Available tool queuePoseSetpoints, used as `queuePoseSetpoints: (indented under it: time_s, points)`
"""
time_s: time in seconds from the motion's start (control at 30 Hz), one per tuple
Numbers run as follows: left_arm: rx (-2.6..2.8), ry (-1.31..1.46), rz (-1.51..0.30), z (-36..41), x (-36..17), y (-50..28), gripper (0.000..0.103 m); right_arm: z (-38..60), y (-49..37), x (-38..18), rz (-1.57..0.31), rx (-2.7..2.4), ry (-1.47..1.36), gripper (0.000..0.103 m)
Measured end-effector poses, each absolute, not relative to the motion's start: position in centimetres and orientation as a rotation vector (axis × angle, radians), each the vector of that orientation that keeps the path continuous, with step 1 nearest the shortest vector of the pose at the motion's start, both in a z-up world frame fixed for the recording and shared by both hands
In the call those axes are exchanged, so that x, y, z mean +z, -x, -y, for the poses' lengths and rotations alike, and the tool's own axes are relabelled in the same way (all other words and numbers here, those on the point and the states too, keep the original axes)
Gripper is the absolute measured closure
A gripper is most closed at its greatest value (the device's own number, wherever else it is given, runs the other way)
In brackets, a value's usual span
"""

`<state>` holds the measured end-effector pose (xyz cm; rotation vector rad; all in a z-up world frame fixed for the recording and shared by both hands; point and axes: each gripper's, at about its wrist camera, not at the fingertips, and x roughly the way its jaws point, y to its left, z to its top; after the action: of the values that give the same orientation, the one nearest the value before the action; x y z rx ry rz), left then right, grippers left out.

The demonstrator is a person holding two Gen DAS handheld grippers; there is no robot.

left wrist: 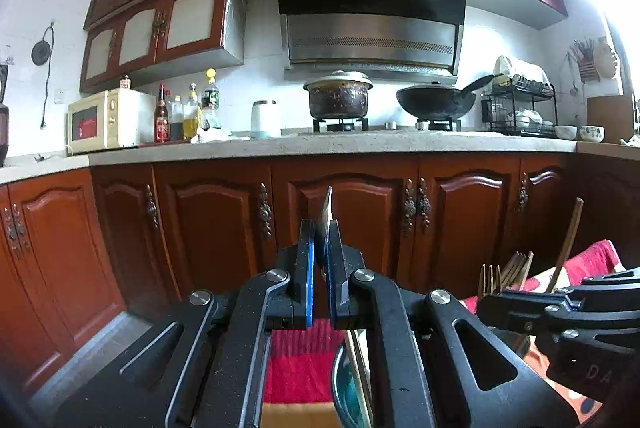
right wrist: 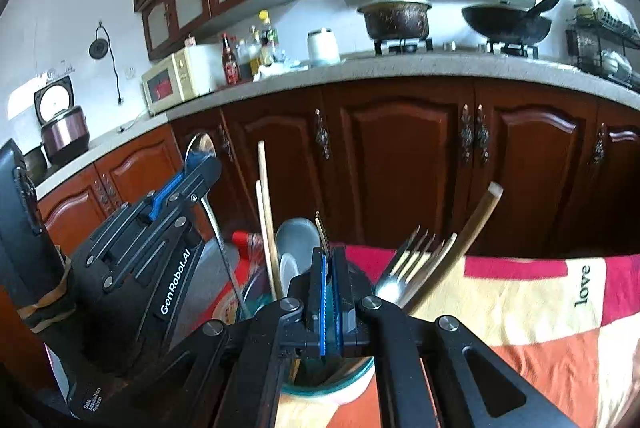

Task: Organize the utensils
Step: 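Lift the spoon and gold fork and carry both over the cup opening, then lower the spoon and fork into the cup and open both tools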

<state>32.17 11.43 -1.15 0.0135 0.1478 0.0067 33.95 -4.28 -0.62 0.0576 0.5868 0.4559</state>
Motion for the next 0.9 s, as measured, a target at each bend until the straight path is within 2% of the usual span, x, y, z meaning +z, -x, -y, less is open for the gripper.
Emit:
queuePoseSetpoints:
  time_s: [0.2,0.4,0.9]
  points:
    - [-0.013,0.003,-0.189,-11.8,-1.9,-31.5,0.099,4.6,-33.7,-2.1,-0.674,0.469,-0.072,0.100]
    - [-0.023,0.033,-0.250,-12.0,-3.2,-31.0,0.099,5.1,-33.4,-2.9,-0.700,0.472,-0.091,0.100]
    - [-0.010,0.023,-0.269,-11.3,-3.2,-29.2,0.099,5.5,-32.9,-4.6,-0.748,0.462,-0.100,0.100]
